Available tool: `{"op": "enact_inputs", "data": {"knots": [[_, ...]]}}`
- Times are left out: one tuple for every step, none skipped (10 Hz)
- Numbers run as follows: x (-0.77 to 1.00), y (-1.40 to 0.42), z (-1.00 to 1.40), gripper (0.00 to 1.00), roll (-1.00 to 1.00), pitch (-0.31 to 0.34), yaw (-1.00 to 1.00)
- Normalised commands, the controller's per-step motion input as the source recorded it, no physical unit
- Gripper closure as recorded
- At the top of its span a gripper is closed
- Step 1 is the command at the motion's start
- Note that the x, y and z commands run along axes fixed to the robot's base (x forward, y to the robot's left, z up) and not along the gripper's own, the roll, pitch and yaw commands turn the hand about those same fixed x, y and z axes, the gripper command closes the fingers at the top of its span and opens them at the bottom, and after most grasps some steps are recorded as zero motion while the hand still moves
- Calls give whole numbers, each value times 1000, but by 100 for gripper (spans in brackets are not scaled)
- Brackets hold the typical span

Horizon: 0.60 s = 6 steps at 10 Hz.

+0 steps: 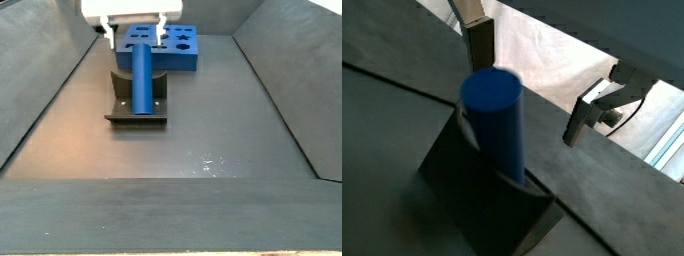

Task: Pick up the round object. Move up. Place the round object on the fixture. Regrasp the round object. Move to above the board. Insert the round object.
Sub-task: Regrasp the round object, then move to above the board.

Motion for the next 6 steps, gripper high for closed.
{"op": "enact_inputs", "data": {"knots": [[76,-1,-421,0,55,0,-19],[76,-1,-318,0,56,12,-11],[0,0,0,100,0,0,0],[-44,-464,1000,100,62,45,201],[-44,-458,1000,100,65,44,198],[-38,-435,1000,100,68,39,198]]}}
